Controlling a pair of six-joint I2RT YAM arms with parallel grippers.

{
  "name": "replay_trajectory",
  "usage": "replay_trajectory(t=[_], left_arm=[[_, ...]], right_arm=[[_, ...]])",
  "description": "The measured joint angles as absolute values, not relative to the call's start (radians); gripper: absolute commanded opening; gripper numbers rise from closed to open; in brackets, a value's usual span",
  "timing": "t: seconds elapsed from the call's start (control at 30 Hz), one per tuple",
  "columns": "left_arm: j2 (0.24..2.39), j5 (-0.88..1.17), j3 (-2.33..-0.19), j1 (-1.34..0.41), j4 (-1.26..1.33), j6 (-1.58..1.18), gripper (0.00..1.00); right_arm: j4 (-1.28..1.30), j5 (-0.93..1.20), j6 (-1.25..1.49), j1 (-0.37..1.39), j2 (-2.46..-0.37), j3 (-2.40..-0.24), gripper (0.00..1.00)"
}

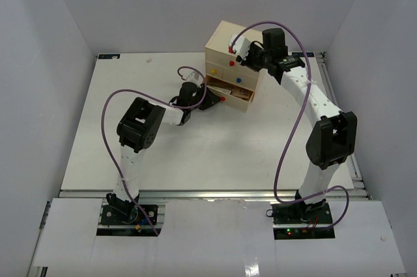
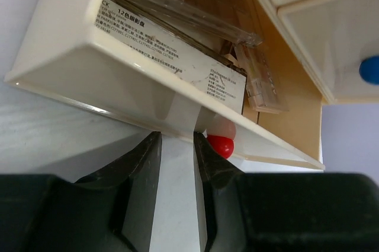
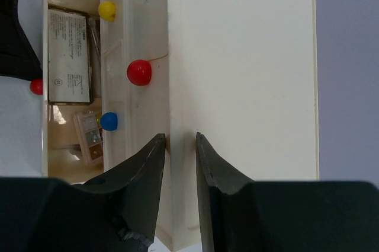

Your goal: Organize the makeup

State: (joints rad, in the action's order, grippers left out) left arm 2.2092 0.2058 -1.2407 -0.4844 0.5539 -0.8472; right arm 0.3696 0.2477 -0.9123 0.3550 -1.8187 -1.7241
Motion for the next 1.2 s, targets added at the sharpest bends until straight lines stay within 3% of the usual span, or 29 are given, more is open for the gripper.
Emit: replay_trajectory(t=[0.6, 0.67, 0.73, 0.9, 1.17, 1.2], left_arm=[[2.424, 0.174, -1.544, -0.484, 0.540, -0.988, 0.43], [2.429, 0.172, -1.550, -0.484, 0.539, -0.996, 0.45], [2.429, 0.173, -1.550, -0.484, 0.541, -0.999, 0.48], [2.383, 0.169, -1.457, -0.480, 0.611, -0.997, 0.63], [2.149, 0.179, -1.157, -0.470, 0.656, -0.930, 0.74], [2.112, 0.185, -1.120, -0.465, 0.662, -0.918, 0.76]], right_arm=[[0.339, 0.254, -0.913, 0.353, -1.832, -1.724, 0.33], [0.333, 0.250, -0.912, 0.353, -1.834, -1.724, 0.39], [0.333, 0.248, -0.907, 0.353, -1.834, -1.724, 0.52], [0.345, 0.250, -0.857, 0.352, -1.834, -1.724, 0.73], [0.372, 0.257, -0.748, 0.321, -1.788, -1.732, 0.96], [0.371, 0.259, -0.732, 0.316, -1.766, -1.729, 0.94]])
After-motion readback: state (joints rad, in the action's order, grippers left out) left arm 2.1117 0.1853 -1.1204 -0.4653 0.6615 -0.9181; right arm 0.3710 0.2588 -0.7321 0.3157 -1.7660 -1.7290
